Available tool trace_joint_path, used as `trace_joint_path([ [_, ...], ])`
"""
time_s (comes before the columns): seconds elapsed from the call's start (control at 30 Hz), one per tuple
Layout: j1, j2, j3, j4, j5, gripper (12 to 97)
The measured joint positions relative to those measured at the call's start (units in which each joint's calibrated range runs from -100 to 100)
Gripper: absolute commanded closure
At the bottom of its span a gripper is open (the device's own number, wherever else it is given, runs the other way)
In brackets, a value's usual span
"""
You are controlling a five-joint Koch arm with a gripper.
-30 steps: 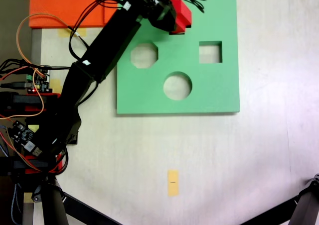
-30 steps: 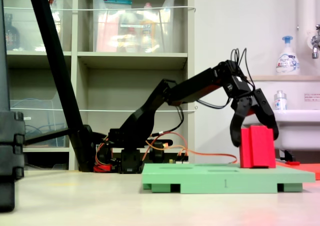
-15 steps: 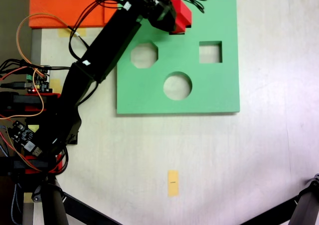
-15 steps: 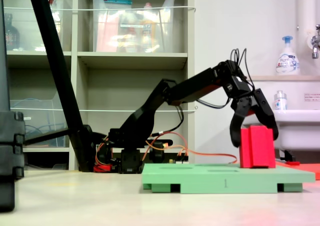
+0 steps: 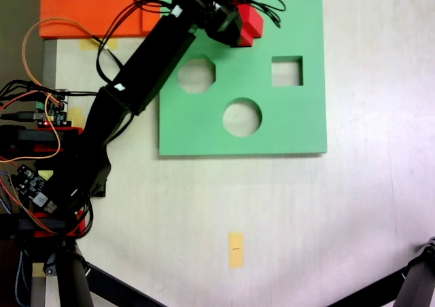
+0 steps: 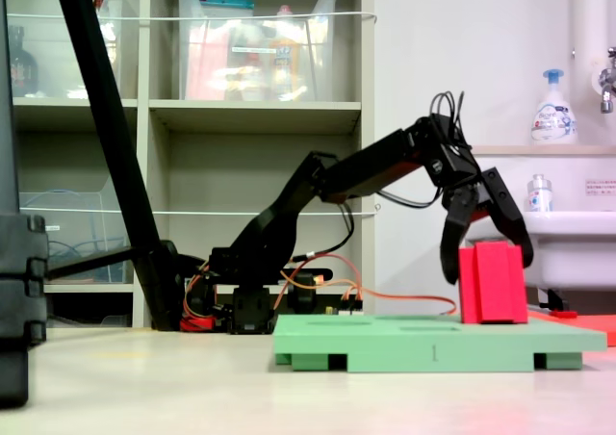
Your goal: Put the cross columnar block into the corresponding hole
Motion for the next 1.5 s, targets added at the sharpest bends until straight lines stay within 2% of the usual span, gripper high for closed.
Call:
trace_joint_path([
  [0.87, 1.51, -5.34, -0.29, -3.43, 0.00, 68.3],
  [1.5, 1.61, 0.55, -0.29, -2.84, -2.30, 68.3],
])
